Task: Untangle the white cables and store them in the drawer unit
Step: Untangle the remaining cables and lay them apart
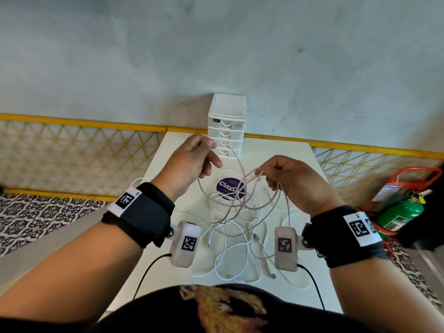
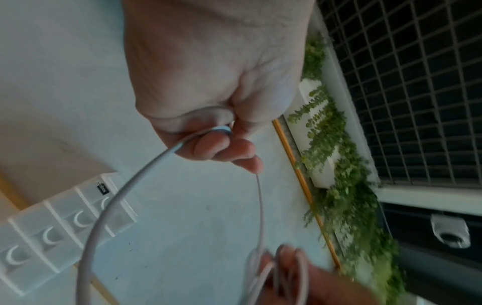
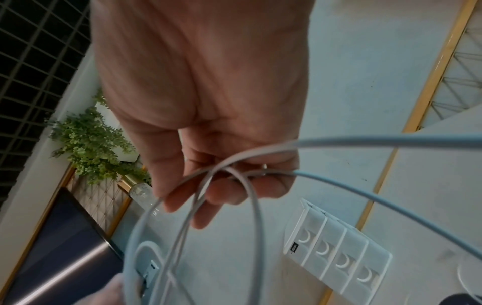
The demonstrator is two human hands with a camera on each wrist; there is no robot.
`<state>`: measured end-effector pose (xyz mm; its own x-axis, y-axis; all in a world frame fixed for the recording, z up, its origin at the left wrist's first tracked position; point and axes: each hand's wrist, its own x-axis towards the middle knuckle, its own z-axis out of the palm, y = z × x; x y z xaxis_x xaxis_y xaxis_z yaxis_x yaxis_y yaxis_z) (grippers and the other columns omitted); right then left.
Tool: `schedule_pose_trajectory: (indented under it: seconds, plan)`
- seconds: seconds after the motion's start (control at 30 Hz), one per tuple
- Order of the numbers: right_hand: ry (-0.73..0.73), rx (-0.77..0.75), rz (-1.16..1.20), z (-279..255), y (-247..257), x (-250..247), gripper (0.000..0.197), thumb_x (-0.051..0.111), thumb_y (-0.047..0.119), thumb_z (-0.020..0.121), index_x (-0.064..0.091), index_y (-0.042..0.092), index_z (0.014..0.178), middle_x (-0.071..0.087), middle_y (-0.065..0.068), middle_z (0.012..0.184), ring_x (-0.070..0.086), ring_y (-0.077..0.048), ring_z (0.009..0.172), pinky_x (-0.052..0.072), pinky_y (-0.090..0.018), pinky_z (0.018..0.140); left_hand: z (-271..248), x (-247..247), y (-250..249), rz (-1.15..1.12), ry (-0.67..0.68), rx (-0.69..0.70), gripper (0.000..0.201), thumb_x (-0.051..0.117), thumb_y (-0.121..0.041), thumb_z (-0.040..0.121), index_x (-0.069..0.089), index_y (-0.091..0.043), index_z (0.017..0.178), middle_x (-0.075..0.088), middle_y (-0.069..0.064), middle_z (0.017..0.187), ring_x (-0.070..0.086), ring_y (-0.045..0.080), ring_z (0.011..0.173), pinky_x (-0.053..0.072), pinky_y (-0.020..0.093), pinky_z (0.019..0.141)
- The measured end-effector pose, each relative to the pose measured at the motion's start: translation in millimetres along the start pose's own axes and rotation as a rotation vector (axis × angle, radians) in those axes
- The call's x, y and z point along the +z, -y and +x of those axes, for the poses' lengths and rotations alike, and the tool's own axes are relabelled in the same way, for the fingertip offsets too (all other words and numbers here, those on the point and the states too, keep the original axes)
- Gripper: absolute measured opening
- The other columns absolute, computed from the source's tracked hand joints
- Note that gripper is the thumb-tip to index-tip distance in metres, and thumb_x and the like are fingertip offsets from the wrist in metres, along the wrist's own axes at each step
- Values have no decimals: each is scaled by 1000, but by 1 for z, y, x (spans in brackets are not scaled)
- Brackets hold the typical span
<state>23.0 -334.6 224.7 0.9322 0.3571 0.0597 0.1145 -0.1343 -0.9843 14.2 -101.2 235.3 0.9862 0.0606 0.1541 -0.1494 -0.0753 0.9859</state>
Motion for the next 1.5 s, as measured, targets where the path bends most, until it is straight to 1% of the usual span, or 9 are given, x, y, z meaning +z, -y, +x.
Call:
schedule_pose_trajectory:
  seconds: [0.27,0.43,0.6,0.8,0.93,1.07,1.23,1.4,1.5]
  plan:
    - [-262,155,-315,1,-26,-20,16,61,8,88,69,19,78,68,-2,82,50,-7,57,35,-21,57,31,-66,-9,-664,-384,-10,22,31,-16,100,51,-10,107,75,0,90,68,15,79,51,24,66]
    - [-305,22,-284,6,-14,-8,22,59,7,89,68,24,80,70,8,81,52,6,54,38,-19,62,36,-75,26,30,-424,-269,21,39,-10,93,54,-11,79,55,0,61,51,6,43,33,23,51]
    - [-243,-6,-303,13,-6,4,23,59,9,88,67,27,77,71,11,82,58,8,70,40,-17,70,23,-65,54,544,-285,-369,57,49,-12,83,37,-10,139,44,12,133,57,30,107,47,35,86]
    - [-168,-22,-352,20,1,12,22,58,8,88,67,25,78,70,13,81,57,12,68,38,-3,63,5,-10,38,1046,219,611,60,52,-19,89,35,-20,146,46,4,147,25,30,146,11,46,119]
    - [-175,-27,-384,24,4,11,21,57,9,89,67,25,80,71,12,82,60,10,74,39,0,66,20,4,28,1339,359,712,41,60,-31,94,55,-18,132,69,6,105,61,31,109,31,47,109]
    - [-124,-17,-422,26,5,11,22,55,10,91,69,26,84,69,8,84,61,2,79,40,-4,69,36,-3,0,1155,372,831,17,62,-23,89,71,-8,88,62,11,83,61,35,75,46,36,63]
    - [56,-6,-598,34,-8,29,24,56,13,93,71,32,92,62,13,96,56,0,91,34,0,73,49,-5,-53,775,31,685,15,50,-15,98,62,-13,89,55,-1,90,53,15,85,38,25,74]
    - [83,57,-727,38,-26,30,17,58,29,92,74,26,96,65,-1,101,59,-13,97,40,-20,80,76,-43,-99,66,-345,413,17,39,-24,96,45,-26,81,52,-8,74,44,6,58,34,22,54]
    - [38,65,-702,40,-31,30,16,59,32,91,72,22,90,66,4,97,59,-13,97,39,-17,76,92,-85,-86,281,-496,237,20,33,-20,98,45,-23,83,56,-5,78,59,10,66,46,19,57]
